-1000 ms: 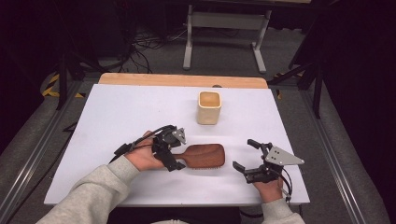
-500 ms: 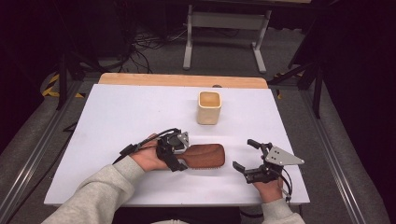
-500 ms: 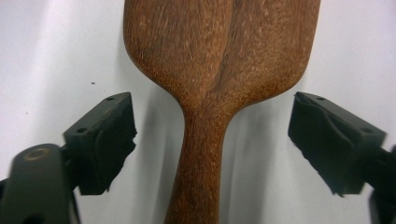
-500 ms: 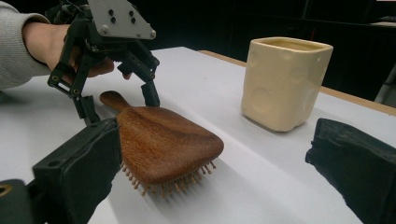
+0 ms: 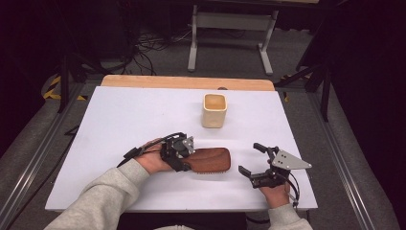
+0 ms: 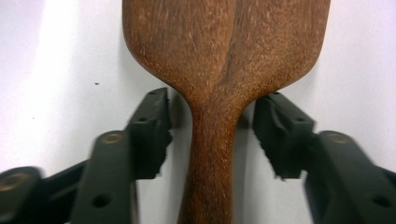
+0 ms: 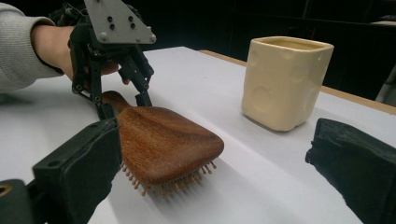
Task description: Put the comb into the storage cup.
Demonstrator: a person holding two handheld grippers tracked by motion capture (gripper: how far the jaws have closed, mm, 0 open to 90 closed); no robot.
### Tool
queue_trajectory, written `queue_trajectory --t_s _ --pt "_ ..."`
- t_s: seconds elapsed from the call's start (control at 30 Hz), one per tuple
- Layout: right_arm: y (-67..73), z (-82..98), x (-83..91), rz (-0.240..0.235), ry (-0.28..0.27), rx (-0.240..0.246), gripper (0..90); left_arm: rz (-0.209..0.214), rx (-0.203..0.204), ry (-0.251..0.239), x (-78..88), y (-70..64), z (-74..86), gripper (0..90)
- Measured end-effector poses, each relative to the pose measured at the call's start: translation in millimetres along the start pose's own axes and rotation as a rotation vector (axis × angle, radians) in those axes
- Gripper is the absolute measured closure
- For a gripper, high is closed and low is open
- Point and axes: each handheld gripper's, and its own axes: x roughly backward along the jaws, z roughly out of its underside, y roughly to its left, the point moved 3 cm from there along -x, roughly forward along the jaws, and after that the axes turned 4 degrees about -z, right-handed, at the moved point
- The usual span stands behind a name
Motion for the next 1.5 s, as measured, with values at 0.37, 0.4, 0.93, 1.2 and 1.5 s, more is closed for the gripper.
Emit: queue_trajectory --t_s 0.37,0.4,0.93,1.2,1.5 --pt "0.4 0.1 -0.4 0.002 0.001 0.000 2.9 -0.007 -0.052 0.009 1.1 -3.5 -0.8 72.0" --pt "0.4 0.1 -0.4 0.002 0.002 0.000 2.9 -0.007 -0.053 0.008 1.1 -3.3 -1.0 72.1" --pt "-0.1 -0.4 0.7 0.004 -0.002 0.002 2.8 -0.087 -0.067 -0.033 8.3 -9.9 -1.0 72.5" --pt "-0.1 -0.6 0.9 0.002 -0.005 0.004 2.8 -0.112 -0.034 -0.118 27.0 -17.5 0.4 72.4" --pt "0.2 -0.6 0.5 0.003 -0.003 0.003 2.8 -0.153 -0.015 -0.208 47.6 -25.5 6.2 72.4"
